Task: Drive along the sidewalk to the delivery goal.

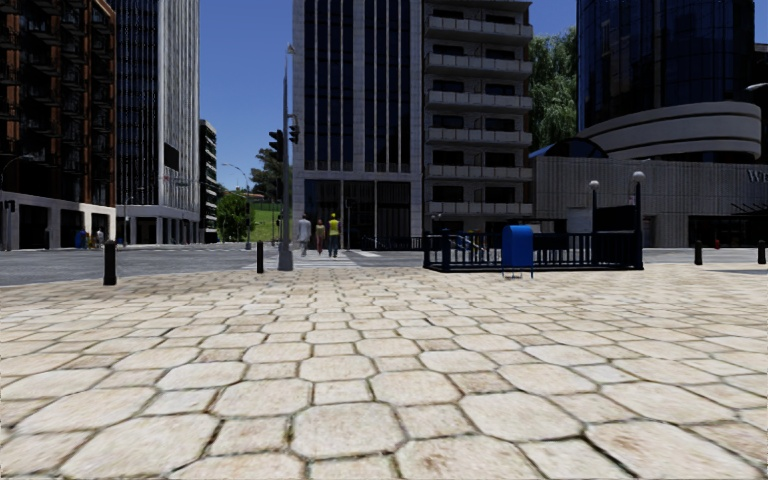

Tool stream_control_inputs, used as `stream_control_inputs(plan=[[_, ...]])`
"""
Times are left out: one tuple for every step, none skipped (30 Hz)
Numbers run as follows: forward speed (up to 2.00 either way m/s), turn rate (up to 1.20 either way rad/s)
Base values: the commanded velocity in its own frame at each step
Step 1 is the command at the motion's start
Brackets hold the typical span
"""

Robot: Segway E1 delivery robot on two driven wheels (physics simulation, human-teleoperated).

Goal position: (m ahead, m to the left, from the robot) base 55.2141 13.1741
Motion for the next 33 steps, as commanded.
stream_control_inputs(plan=[[2.0, 0.69], [2.0, 0.9], [2.0, 0.9], [2.0, 0.94], [2.0, 0.84], [2.0, 0.47], [2.0, 0.39], [2.0, 0.22], [2.0, 0.11], [2.0, 0.11], [2.0, 0.07], [2.0, 0.06], [2.0, 0.05], [2.0, 0.05], [2.0, 0.05], [2.0, 0.03], [2.0, 0.01], [2.0, 0.0], [2.0, 0.0], [2.0, 0.0], [2.0, 0.0], [2.0, 0.0], [2.0, 0.45], [2.0, 0.69], [2.0, 0.8], [2.0, 0.78], [2.0, 0.31], [2.0, 0.0], [2.0, 0.0], [2.0, 0.0], [2.0, 0.0], [2.0, 0.0], [2.0, 0.0]])
